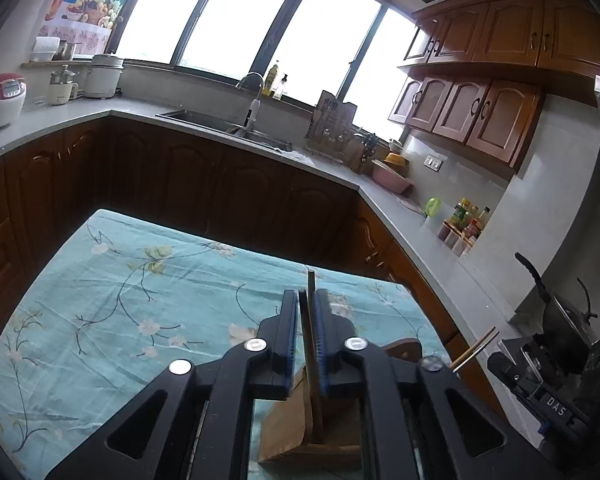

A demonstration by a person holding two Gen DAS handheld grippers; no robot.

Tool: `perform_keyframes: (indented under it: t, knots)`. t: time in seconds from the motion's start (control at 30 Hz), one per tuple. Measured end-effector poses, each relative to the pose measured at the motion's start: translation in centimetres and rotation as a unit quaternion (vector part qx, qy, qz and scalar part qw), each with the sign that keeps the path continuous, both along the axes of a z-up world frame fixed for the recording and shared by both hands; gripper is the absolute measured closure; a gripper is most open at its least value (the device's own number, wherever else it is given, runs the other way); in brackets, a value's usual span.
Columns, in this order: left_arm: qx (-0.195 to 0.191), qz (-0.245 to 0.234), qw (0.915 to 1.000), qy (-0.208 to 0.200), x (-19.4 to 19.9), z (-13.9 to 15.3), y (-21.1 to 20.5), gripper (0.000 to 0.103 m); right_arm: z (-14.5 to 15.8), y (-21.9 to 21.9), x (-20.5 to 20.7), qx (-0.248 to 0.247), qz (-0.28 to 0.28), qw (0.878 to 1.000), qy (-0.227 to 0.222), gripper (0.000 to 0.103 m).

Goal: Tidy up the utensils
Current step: 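Lower the chopsticks into the caddy and open both tools, then move both open tools back over the remaining utensils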

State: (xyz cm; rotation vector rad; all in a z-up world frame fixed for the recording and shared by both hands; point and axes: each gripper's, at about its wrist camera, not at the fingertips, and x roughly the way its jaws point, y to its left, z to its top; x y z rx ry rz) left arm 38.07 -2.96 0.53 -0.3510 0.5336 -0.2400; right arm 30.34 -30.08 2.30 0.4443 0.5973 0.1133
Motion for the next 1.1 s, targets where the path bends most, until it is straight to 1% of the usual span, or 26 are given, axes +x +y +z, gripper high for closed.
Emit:
perform_keyframes:
  t: [0.03,0.07,0.1,0.13,0.17,0.2,0.23,0.27,0.37,0.4,0.47,0.6,0.67,0.9,1.03,1.1]
  knots:
    - [0.000,0.002,1.0000,0.000,-0.1,0.1,0.1,0.078,0.0,0.0,-0.1,0.001,0.000,1.000,0.001,0.095]
    - [0.002,0.003,1.0000,-0.002,-0.4,0.2,0.1,0.070,-0.1,0.0,-0.2,0.001,-0.001,1.000,0.002,0.094]
    - [0.003,0.004,1.0000,-0.003,-0.5,0.3,0.1,0.065,-0.1,-0.1,-0.3,-0.001,-0.002,1.000,0.003,0.093]
    - [0.005,0.003,1.0000,-0.004,-0.7,0.4,0.1,0.063,-0.2,-0.1,-0.4,-0.001,-0.002,1.000,0.004,0.088]
    - [0.006,0.003,1.0000,-0.004,-0.9,0.4,0.1,0.056,-0.2,-0.1,-0.7,0.000,-0.002,1.000,0.005,0.078]
    - [0.006,0.003,1.0000,-0.005,-1.2,0.5,0.2,0.053,-0.2,-0.2,-0.9,0.001,-0.003,1.000,0.005,0.070]
    - [0.006,0.003,1.0000,-0.005,-1.4,0.6,0.1,0.052,-0.3,-0.3,-1.2,0.003,-0.004,1.000,0.003,0.055]
    - [0.008,0.003,1.0000,-0.005,-1.6,0.7,0.1,0.050,-0.3,-0.3,-1.6,0.002,-0.005,1.000,0.001,0.049]
    - [0.006,0.004,1.0000,-0.002,-2.5,0.8,0.6,0.043,-0.4,-0.5,-2.3,0.003,-0.006,1.000,0.005,0.049]
    - [0.004,0.005,1.0000,-0.001,-2.9,0.8,0.8,0.040,-0.4,-0.5,-2.5,0.006,-0.005,1.000,0.006,0.046]
    - [0.007,0.005,1.0000,0.002,-4.0,0.8,1.2,0.036,-0.6,-0.6,-3.2,0.009,-0.006,1.000,0.008,0.035]
    - [0.022,0.006,0.9997,0.013,-6.6,0.7,1.9,0.028,-0.6,-0.6,-4.9,0.013,-0.005,1.000,0.009,0.029]
    - [0.022,0.004,0.9995,0.024,-8.3,0.2,2.4,0.027,-0.8,-0.5,-5.8,0.016,-0.002,1.000,0.014,0.025]
    - [0.023,-0.004,0.9977,0.064,-13.4,-0.8,3.7,0.027,-2.0,0.3,-8.9,0.025,0.014,0.999,0.043,0.024]
    - [0.028,-0.002,0.9962,0.082,-15.9,-1.1,4.5,0.027,-2.7,0.8,-10.6,0.022,0.022,0.998,0.060,0.024]
    - [0.036,-0.004,0.9952,0.091,-17.3,-1.2,4.8,0.027,-3.0,1.0,-11.7,0.020,0.025,0.997,0.067,0.024]
